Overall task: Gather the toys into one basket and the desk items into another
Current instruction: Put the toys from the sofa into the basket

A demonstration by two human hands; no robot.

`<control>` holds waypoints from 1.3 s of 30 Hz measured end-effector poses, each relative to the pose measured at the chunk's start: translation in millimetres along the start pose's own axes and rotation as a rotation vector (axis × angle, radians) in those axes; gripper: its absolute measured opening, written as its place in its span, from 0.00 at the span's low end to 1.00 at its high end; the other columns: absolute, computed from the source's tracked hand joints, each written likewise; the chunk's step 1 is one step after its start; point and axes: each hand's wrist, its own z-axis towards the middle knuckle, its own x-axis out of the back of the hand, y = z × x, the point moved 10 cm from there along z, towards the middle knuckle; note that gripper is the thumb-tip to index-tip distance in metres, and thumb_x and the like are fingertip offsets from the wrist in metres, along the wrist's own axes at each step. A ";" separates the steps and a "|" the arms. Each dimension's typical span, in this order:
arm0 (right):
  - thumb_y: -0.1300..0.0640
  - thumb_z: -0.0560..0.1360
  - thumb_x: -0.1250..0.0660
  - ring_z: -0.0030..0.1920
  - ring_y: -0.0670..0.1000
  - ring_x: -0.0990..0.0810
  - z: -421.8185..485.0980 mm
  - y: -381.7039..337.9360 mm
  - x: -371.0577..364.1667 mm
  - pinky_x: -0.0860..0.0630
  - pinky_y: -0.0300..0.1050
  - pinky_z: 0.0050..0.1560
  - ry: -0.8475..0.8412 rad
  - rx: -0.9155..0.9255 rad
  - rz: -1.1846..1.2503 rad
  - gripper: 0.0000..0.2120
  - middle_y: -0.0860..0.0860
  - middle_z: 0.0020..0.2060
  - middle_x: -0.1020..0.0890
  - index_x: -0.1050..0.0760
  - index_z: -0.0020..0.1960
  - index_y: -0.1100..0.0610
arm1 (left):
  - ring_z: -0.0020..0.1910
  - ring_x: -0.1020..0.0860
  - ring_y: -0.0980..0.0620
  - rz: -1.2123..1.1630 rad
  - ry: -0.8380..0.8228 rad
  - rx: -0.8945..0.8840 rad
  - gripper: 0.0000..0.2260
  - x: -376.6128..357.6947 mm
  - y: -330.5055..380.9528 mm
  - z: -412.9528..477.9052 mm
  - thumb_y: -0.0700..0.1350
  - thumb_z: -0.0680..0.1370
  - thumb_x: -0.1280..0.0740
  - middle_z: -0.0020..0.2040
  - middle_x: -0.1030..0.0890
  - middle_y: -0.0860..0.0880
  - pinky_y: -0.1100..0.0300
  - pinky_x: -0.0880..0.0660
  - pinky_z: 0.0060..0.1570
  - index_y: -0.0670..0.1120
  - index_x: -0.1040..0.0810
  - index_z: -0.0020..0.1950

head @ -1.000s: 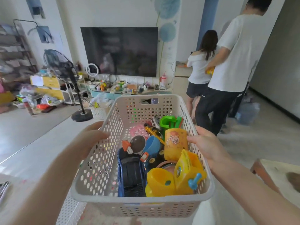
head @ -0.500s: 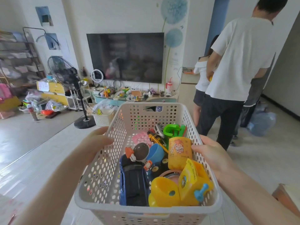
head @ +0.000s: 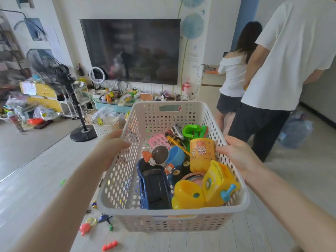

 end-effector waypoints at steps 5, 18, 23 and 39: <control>0.67 0.76 0.40 0.49 0.59 0.18 80.5 4.8 -2.9 0.20 0.53 0.48 -0.045 -0.006 -0.025 0.14 0.58 0.48 0.18 0.25 0.58 0.57 | 0.37 0.23 0.46 -0.011 0.036 0.044 0.20 -13.6 5.3 55.0 0.31 0.76 0.40 0.44 0.22 0.43 0.54 0.27 0.32 0.45 0.31 0.67; 0.69 0.76 0.40 0.35 0.47 0.23 291.1 -38.7 -77.6 0.27 0.31 0.21 -0.400 0.088 -0.139 0.15 0.53 0.40 0.21 0.27 0.55 0.53 | 0.35 0.25 0.48 -0.225 0.457 0.134 0.20 -8.0 7.2 157.7 0.29 0.76 0.41 0.40 0.24 0.47 0.56 0.26 0.36 0.43 0.30 0.66; 0.71 0.76 0.42 0.25 0.42 0.20 328.5 -25.4 -147.2 0.27 0.32 0.21 -0.580 0.020 -0.085 0.15 0.52 0.39 0.21 0.27 0.56 0.56 | 0.46 0.22 0.42 -0.208 0.585 0.213 0.22 28.3 -8.0 171.6 0.30 0.75 0.41 0.52 0.22 0.42 0.47 0.25 0.50 0.45 0.31 0.68; 0.70 0.75 0.41 0.33 0.47 0.21 429.6 -6.6 -383.7 0.25 0.33 0.24 -0.935 -0.026 -0.192 0.12 0.51 0.37 0.20 0.25 0.49 0.56 | 0.28 0.22 0.52 -0.339 0.877 0.381 0.22 136.8 -91.2 251.0 0.30 0.76 0.42 0.41 0.23 0.48 0.61 0.24 0.29 0.47 0.31 0.67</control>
